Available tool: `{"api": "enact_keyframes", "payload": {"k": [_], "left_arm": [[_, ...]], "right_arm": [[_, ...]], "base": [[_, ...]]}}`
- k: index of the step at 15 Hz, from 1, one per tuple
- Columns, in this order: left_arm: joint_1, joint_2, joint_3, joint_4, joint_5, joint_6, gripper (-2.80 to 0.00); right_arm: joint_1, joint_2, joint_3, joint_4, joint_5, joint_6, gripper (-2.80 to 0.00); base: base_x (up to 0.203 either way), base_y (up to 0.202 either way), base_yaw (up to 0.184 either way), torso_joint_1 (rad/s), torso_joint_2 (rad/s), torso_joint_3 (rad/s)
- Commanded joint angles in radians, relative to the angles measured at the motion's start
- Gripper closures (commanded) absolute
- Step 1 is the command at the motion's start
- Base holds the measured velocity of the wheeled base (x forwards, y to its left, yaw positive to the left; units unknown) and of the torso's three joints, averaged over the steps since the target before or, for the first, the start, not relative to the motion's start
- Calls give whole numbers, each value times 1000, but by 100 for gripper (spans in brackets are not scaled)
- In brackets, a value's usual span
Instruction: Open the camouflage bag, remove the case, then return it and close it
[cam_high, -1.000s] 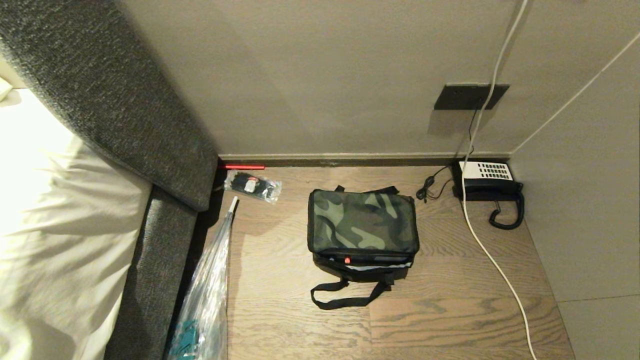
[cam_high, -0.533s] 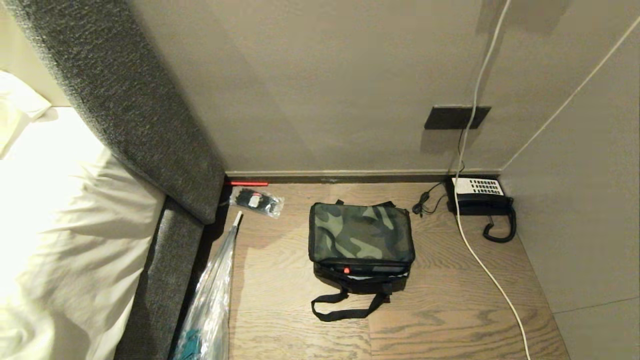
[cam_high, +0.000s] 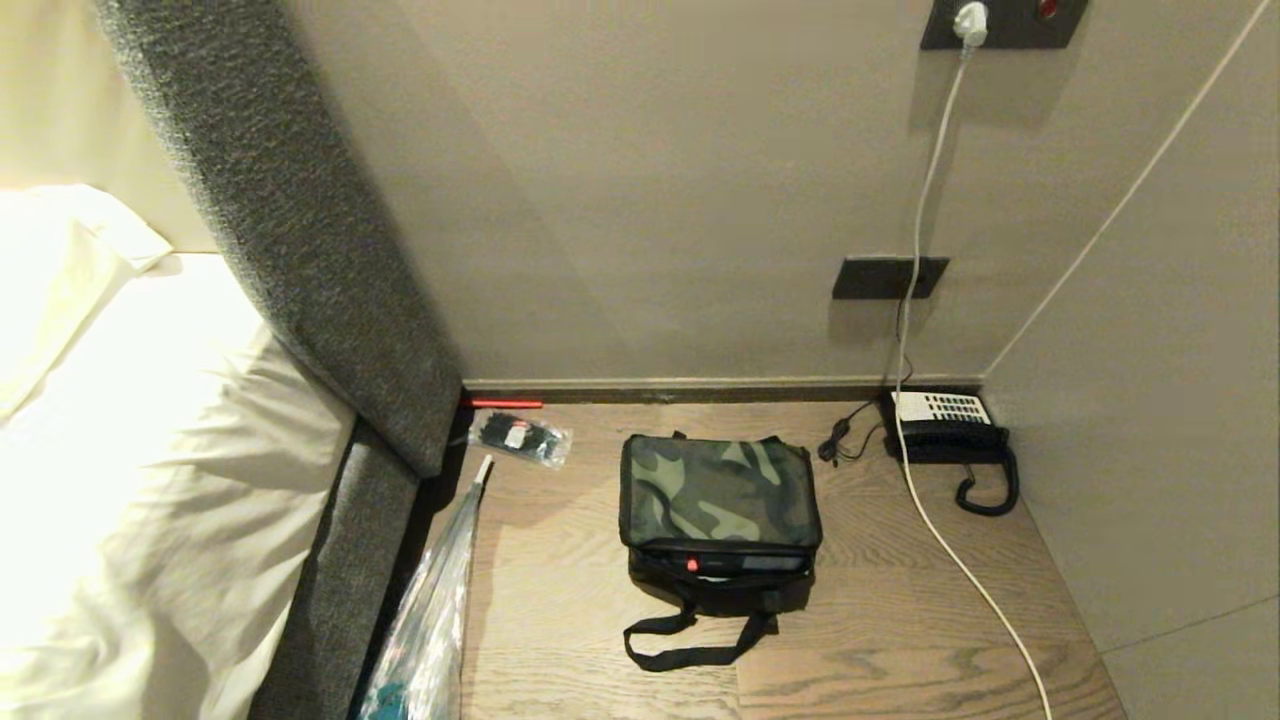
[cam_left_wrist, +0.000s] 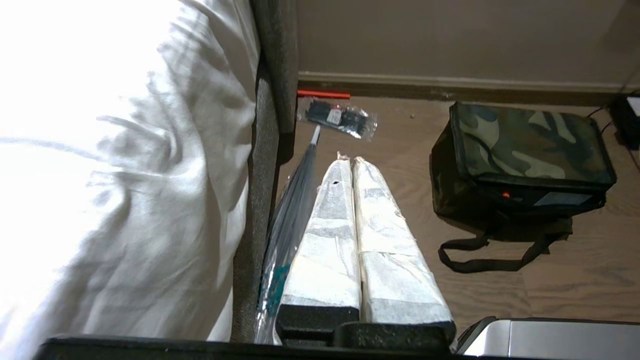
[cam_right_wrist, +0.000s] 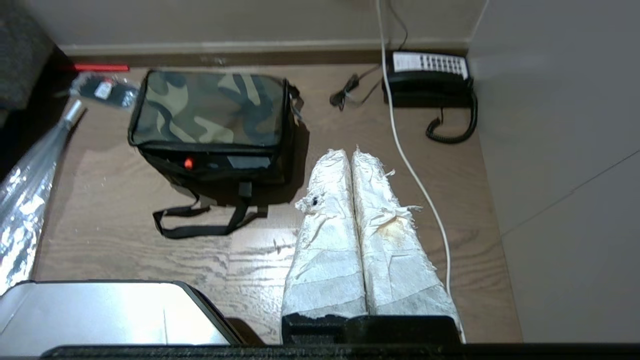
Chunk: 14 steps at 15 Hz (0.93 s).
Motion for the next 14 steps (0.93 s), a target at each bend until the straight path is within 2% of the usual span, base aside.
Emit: {"api": "enact_keyframes", "payload": {"k": [1, 14], "left_arm": [[0, 1, 2, 0, 0, 0, 0], [0, 1, 2, 0, 0, 0, 0]], "right_arm": [[0, 2, 0, 0, 0, 0, 0], [-1, 2, 0, 0, 0, 0, 0]], "base": [[0, 0, 0, -2, 7, 207], [0, 0, 0, 3, 2, 203]]}}
